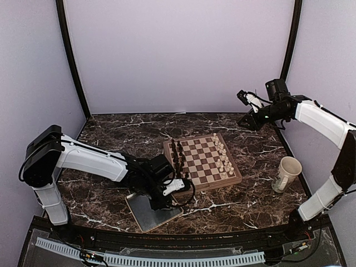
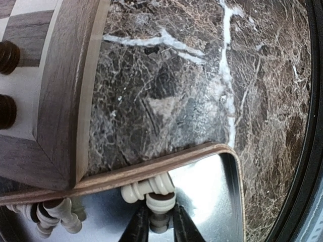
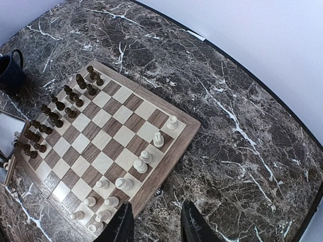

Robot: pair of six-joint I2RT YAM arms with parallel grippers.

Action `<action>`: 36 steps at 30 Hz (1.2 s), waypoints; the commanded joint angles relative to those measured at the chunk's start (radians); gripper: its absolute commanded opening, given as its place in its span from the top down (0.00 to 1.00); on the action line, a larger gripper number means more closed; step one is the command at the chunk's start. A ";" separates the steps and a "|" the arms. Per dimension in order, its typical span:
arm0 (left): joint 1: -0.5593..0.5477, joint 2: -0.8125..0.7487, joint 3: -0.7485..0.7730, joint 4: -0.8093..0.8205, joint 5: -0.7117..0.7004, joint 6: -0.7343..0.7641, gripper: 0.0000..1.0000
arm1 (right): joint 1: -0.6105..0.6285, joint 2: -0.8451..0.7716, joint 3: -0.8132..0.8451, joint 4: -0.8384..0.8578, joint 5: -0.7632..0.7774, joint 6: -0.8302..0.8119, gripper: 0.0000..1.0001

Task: Set up the chess pieces on the board
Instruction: Pick up the pawn from the storage box, then pass from the left arm to the right

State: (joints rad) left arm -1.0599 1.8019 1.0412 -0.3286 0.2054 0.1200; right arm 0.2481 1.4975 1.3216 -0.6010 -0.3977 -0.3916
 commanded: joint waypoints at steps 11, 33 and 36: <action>-0.009 -0.200 -0.087 0.014 -0.040 0.022 0.93 | -0.001 0.003 0.051 -0.011 -0.190 0.048 0.66; 0.124 -0.130 0.212 0.037 0.304 -0.334 0.90 | 0.202 0.190 0.117 -0.250 -0.500 -0.037 0.65; 0.147 -0.015 0.382 -0.037 0.413 -0.430 0.90 | 0.131 0.137 0.071 -0.198 -0.460 0.001 0.65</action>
State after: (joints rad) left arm -0.9367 1.6905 1.2556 -0.2699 0.3958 -0.1440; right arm 0.4622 1.7229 1.4326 -0.8349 -0.8852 -0.3996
